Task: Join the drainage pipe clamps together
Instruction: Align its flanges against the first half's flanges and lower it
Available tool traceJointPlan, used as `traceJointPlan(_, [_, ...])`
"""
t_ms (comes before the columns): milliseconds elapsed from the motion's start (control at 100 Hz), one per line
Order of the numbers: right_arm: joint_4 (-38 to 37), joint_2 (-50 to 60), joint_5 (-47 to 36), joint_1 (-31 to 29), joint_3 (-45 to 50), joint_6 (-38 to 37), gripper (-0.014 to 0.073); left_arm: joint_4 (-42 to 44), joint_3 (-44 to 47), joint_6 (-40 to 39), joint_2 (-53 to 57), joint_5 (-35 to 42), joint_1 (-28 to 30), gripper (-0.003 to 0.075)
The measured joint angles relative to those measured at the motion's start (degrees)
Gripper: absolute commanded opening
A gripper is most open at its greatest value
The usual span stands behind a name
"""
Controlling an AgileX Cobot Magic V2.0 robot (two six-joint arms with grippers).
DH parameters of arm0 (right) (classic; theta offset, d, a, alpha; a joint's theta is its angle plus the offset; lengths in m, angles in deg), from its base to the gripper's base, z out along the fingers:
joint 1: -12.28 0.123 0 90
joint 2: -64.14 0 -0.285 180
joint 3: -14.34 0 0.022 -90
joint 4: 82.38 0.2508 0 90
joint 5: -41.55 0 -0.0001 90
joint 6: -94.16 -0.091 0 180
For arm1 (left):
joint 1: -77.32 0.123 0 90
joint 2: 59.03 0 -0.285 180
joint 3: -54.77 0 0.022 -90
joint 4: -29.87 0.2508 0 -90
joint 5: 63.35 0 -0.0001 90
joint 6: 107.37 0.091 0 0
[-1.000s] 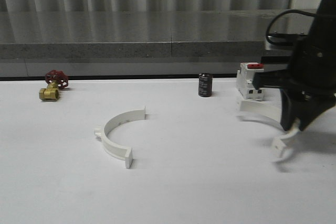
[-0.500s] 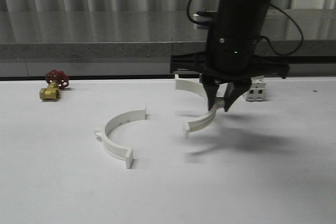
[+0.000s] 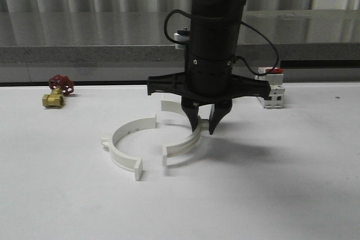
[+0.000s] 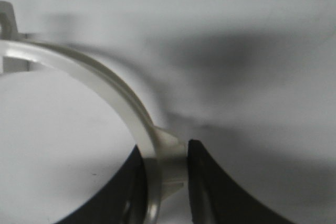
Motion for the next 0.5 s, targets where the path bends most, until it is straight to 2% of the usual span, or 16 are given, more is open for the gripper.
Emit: traceJointPlan(500, [1.34,-1.81,0.25,0.37,-0.05,-2.79,0.001,0.0,0.0,0.0,0.0,0.0,0.0,-0.0021])
